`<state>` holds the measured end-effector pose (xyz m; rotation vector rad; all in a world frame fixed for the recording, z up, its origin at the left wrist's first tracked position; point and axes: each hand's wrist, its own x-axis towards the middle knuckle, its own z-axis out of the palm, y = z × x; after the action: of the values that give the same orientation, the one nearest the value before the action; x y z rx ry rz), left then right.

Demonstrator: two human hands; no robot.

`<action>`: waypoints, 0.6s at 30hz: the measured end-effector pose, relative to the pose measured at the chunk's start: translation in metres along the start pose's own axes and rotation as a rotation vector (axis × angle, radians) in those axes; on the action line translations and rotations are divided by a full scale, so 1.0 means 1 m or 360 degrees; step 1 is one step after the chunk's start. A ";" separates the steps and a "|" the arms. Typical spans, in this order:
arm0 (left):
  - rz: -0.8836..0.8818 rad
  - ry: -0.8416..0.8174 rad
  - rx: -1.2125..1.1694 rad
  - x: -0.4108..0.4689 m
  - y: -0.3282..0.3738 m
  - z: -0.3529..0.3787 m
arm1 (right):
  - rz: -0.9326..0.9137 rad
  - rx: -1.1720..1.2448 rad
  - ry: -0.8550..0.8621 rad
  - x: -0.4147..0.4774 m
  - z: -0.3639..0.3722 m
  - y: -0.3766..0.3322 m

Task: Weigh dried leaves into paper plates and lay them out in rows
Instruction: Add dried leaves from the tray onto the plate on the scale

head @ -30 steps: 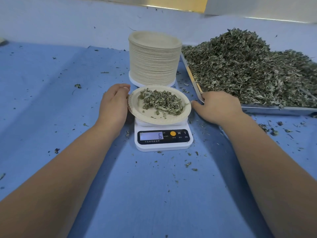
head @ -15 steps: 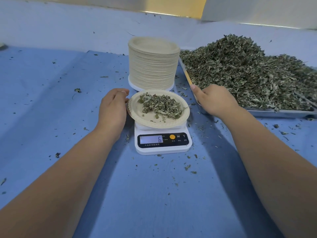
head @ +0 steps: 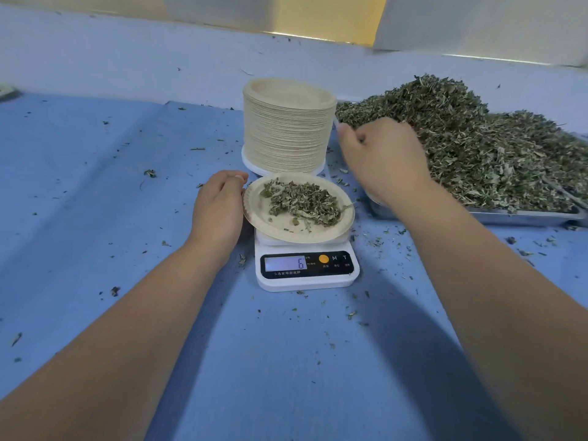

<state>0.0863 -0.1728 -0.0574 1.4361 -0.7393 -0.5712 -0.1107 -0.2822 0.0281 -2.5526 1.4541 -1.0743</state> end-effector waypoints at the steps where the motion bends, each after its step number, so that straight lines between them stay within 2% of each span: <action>1: 0.0000 0.0001 0.0004 -0.001 0.000 0.000 | -0.0057 0.0012 -0.0062 -0.006 0.002 -0.017; 5: 0.0009 0.0001 0.0005 -0.002 0.001 -0.002 | -0.0225 -0.0121 -0.0205 -0.034 0.020 -0.067; 10: 0.0002 -0.0012 -0.0015 -0.002 0.002 -0.003 | -0.0503 -0.0452 -0.0021 -0.056 0.038 -0.082; 14: -0.0003 -0.0022 -0.0004 -0.002 0.002 -0.003 | -0.0454 -0.0379 -0.0046 -0.060 0.039 -0.076; 18: -0.0014 -0.0034 -0.0003 -0.002 0.002 -0.003 | -0.0441 -0.0116 0.0059 -0.059 0.029 -0.067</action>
<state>0.0870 -0.1692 -0.0554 1.4343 -0.7494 -0.5948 -0.0638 -0.2080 -0.0051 -2.8652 1.1910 -1.1220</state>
